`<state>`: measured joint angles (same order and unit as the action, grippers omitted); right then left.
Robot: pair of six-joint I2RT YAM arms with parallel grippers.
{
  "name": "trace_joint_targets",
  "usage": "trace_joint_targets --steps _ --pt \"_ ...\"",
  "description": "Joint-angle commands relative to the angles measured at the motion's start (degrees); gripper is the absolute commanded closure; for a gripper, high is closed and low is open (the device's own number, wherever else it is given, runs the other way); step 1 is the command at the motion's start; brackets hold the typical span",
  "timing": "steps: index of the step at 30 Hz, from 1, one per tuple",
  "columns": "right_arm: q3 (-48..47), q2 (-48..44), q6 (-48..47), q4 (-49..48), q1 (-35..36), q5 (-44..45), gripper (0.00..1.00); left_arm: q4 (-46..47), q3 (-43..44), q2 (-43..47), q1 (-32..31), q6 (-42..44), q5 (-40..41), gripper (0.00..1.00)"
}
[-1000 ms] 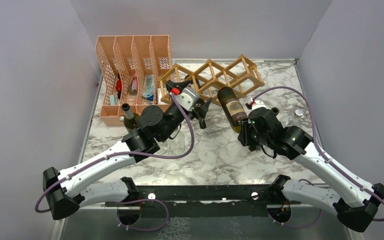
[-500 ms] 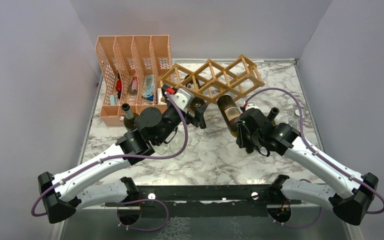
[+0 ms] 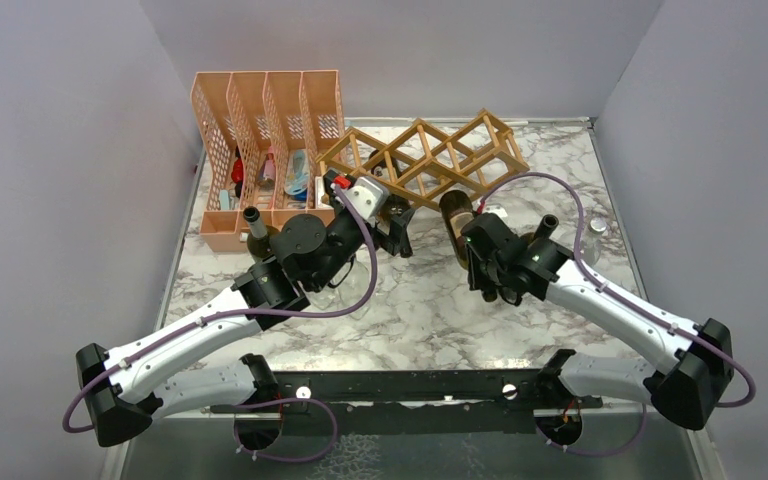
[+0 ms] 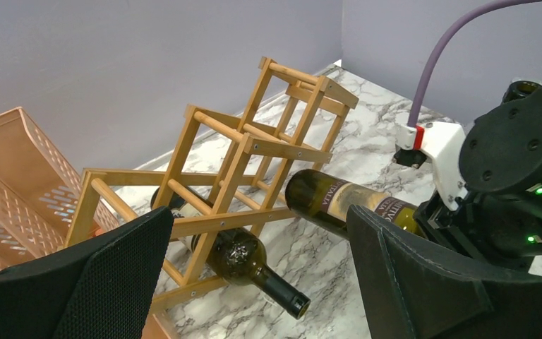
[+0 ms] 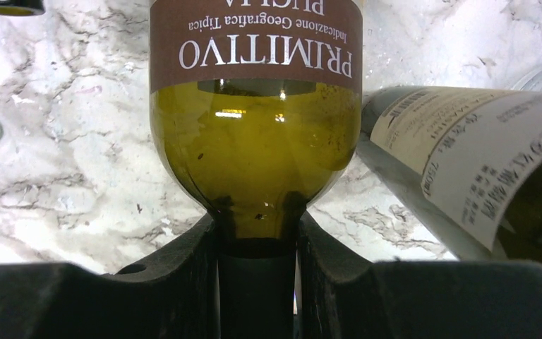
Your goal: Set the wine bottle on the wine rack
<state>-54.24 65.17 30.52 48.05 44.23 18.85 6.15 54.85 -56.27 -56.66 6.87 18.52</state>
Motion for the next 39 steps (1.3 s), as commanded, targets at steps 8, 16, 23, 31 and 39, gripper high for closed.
trace_joint_targets --steps 8,16,23,31,39 --pt "-1.5 5.1 2.7 -10.9 0.0 8.4 0.99 -1.3 -0.6 1.3 -0.1 0.1 1.3 0.01" --pt "1.1 8.4 1.8 -18.3 -0.5 8.5 0.99 -1.7 -0.8 1.6 -0.1 0.2 1.3 0.01" --pt "5.6 9.8 1.1 -28.1 -2.4 9.1 0.99 -2.4 -1.1 1.7 -0.1 -0.5 1.1 0.01" --pt "9.4 10.3 -7.0 -39.5 -7.6 1.9 0.99 -3.1 -0.6 1.8 -0.1 -0.5 1.3 0.01" --pt "8.9 12.9 -11.8 -43.7 -11.0 -2.6 0.99 -3.8 0.3 1.5 -0.1 -0.6 1.0 0.01"
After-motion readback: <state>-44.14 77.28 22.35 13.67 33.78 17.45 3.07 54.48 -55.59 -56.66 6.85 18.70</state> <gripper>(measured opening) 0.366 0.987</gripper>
